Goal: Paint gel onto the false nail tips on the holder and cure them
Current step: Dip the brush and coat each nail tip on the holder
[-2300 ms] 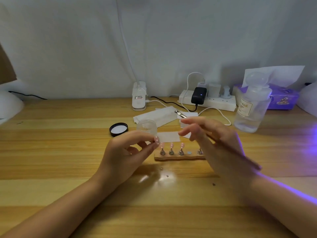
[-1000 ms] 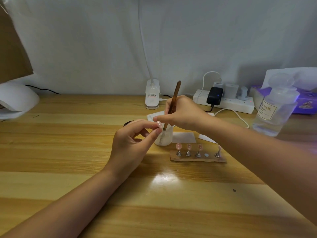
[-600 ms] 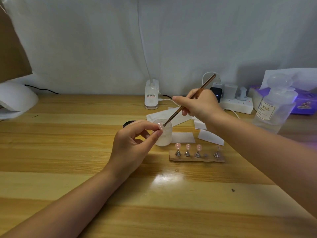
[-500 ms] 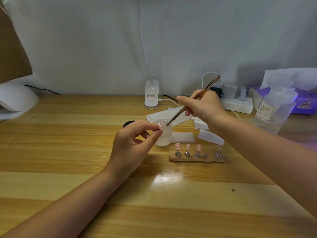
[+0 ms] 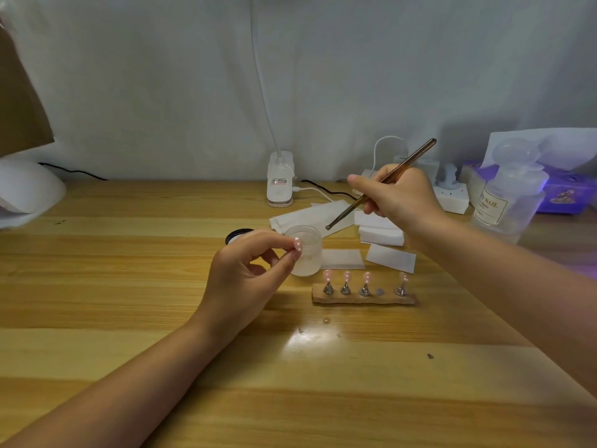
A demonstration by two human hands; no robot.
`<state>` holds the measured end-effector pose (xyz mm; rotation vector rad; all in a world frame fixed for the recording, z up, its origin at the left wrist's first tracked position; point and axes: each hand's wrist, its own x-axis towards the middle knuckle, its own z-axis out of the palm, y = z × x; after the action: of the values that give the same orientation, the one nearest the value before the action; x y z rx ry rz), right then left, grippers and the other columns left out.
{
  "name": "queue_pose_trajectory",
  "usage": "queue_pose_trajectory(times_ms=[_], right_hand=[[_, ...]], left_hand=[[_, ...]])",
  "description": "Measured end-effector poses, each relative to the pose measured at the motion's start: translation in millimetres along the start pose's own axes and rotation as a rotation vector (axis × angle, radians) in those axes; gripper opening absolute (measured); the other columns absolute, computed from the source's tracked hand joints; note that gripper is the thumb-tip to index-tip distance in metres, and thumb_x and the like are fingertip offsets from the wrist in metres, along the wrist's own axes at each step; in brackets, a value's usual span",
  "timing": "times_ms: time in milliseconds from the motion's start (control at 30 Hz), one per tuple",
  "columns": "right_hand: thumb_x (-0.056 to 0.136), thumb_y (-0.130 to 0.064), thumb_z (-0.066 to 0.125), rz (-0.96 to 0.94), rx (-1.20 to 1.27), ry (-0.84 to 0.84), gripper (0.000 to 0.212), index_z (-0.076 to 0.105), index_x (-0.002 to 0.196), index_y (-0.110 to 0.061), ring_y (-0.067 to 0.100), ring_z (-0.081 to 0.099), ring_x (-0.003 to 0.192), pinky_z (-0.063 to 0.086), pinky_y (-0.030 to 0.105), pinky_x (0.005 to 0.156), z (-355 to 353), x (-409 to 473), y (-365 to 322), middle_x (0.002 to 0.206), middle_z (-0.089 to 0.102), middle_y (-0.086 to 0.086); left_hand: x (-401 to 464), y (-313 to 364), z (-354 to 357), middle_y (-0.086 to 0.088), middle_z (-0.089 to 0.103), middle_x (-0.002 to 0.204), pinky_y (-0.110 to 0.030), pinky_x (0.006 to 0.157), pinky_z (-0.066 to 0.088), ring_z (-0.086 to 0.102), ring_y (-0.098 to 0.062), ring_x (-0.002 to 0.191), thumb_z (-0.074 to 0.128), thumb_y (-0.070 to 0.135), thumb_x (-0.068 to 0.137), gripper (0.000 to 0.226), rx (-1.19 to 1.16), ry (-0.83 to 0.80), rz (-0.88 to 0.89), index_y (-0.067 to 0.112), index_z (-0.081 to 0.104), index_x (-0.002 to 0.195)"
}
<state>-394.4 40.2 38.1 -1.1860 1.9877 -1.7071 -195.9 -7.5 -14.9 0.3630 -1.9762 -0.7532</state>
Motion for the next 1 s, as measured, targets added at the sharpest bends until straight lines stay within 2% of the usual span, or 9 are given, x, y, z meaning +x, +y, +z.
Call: queue_pose_trajectory(times_ms=[100,167,267,400,533,667,833,933,1000], right_hand=[[0.087,-0.029,0.062,-0.043,0.105,0.021,0.024,0.056,0.069,-0.015,0.000,0.052,0.042,0.041,0.014,0.047,-5.4,-7.9,-4.7,0.047,0.058,-0.006],[0.089,-0.033,0.057,-0.098,0.179,-0.003,0.021,0.061,0.078,-0.016,0.002,0.054,0.043,0.042,0.012,0.044,-8.8,-18.6,-7.1,0.050,0.063,-0.005],[0.086,-0.037,0.052,-0.279,0.198,-0.038,0.020,0.065,0.081,-0.022,0.014,0.063,0.055,0.049,0.016,0.052,-12.2,-44.6,-5.5,0.062,0.068,-0.005],[0.086,-0.026,0.056,-0.628,0.032,-0.038,0.016,0.065,0.086,-0.013,0.008,0.063,0.070,0.051,0.023,0.063,-9.4,-80.8,14.0,0.076,0.067,-0.001],[0.089,-0.045,0.038,-0.607,0.018,0.013,0.038,0.063,0.077,-0.019,0.004,0.060,0.070,0.048,0.024,0.066,-6.0,-95.6,23.3,0.071,0.064,-0.006],[0.092,-0.040,0.029,-0.615,0.139,-0.032,0.038,0.060,0.076,-0.024,0.008,0.060,0.064,0.049,0.022,0.060,-1.1,-97.6,23.6,0.067,0.063,-0.002],[0.095,-0.039,0.028,-0.703,0.096,-0.049,0.040,0.060,0.080,-0.021,0.010,0.062,0.066,0.051,0.032,0.061,1.4,-96.4,26.7,0.069,0.063,-0.002],[0.095,-0.041,0.027,-0.703,0.051,-0.040,0.041,0.060,0.078,-0.023,0.006,0.062,0.070,0.050,0.037,0.066,1.3,-96.9,28.8,0.070,0.063,-0.004],[0.095,-0.042,0.027,-0.705,0.003,-0.031,0.047,0.063,0.076,-0.018,0.004,0.061,0.072,0.050,0.040,0.068,1.2,-97.4,29.8,0.069,0.063,-0.005]], left_hand=[[-0.7,-0.7,0.3,0.006,0.064,0.083,-0.014,0.045,0.042,0.056,-0.007,0.066,0.065,0.008,0.078,0.013,0.002,-0.022,0.015,0.012,0.068,0.091],[-1.1,-1.2,0.8,0.006,0.064,0.083,-0.015,0.044,0.039,0.056,-0.007,0.065,0.064,0.012,0.078,0.012,0.001,-0.036,0.029,0.012,0.068,0.090],[-1.5,-1.3,1.5,0.007,0.064,0.085,-0.020,0.042,0.042,0.056,-0.006,0.066,0.064,0.014,0.078,0.013,0.002,-0.059,0.066,0.013,0.068,0.090],[-2.4,-0.7,2.0,0.005,0.064,0.087,-0.025,0.043,0.045,0.057,-0.009,0.066,0.064,0.013,0.077,0.018,0.012,-0.085,0.112,0.015,0.068,0.095],[-2.2,-0.1,3.4,0.003,0.063,0.085,-0.024,0.043,0.044,0.056,-0.011,0.064,0.064,0.012,0.077,0.018,0.024,-0.101,0.116,0.015,0.067,0.095],[-2.4,0.1,3.3,0.000,0.063,0.084,-0.027,0.044,0.045,0.056,-0.017,0.065,0.065,0.012,0.078,0.018,0.058,-0.143,0.135,0.014,0.068,0.095],[-3.1,0.0,3.6,-0.002,0.063,0.081,-0.034,0.043,0.043,0.054,-0.020,0.058,0.063,0.015,0.077,0.017,0.049,-0.162,0.110,0.014,0.070,0.092],[-3.6,-1.2,3.8,-0.001,0.063,0.081,-0.036,0.043,0.043,0.052,-0.019,0.055,0.065,0.015,0.078,0.015,0.044,-0.168,0.106,0.015,0.069,0.093],[-3.4,-2.1,3.5,-0.001,0.064,0.082,-0.035,0.043,0.043,0.052,-0.019,0.056,0.068,0.013,0.079,0.015,0.045,-0.178,0.105,0.014,0.069,0.094]])
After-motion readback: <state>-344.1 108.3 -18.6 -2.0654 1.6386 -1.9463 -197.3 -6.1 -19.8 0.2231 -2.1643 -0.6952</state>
